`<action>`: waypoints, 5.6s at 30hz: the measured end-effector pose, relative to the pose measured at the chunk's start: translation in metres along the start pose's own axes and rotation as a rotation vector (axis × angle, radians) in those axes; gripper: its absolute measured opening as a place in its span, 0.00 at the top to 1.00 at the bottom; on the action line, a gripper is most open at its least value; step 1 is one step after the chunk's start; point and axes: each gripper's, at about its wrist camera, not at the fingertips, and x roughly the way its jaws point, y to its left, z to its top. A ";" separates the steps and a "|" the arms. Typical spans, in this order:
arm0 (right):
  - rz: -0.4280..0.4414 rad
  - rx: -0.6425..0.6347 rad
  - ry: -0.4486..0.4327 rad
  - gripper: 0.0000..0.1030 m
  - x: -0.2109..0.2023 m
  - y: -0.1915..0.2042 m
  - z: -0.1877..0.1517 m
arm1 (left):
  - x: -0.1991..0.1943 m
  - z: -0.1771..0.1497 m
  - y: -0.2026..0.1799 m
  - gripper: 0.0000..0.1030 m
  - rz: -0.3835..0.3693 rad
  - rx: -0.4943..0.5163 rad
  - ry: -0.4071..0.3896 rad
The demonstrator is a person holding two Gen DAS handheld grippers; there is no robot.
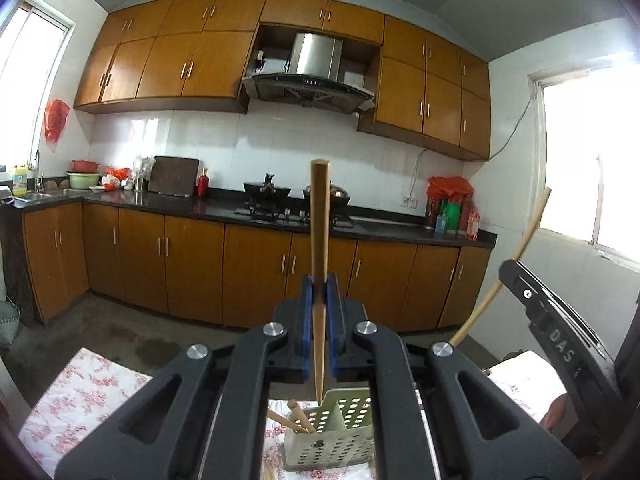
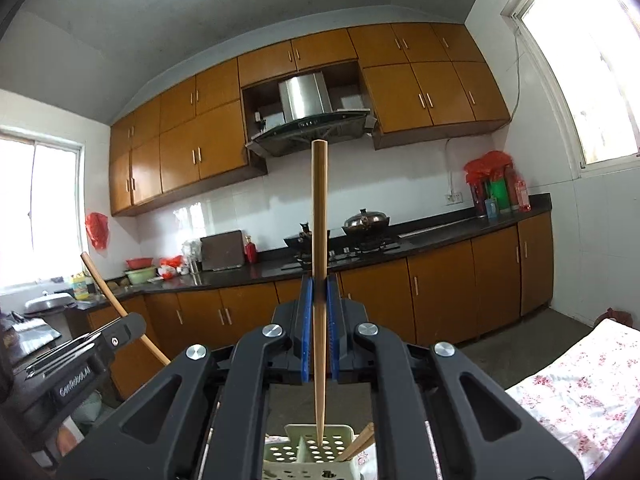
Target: Organize utensils
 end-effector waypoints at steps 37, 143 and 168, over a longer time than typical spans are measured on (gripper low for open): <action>-0.017 -0.006 0.924 0.80 -0.040 -0.034 -0.214 | -0.047 -0.211 0.070 0.67 0.058 -0.072 0.636; -0.213 -0.067 0.855 0.92 -0.024 -0.081 -0.213 | -0.005 -0.237 0.134 0.89 0.224 -0.053 0.710; -0.214 -0.066 0.855 0.92 -0.024 -0.081 -0.212 | -0.006 -0.237 0.134 0.89 0.219 -0.058 0.706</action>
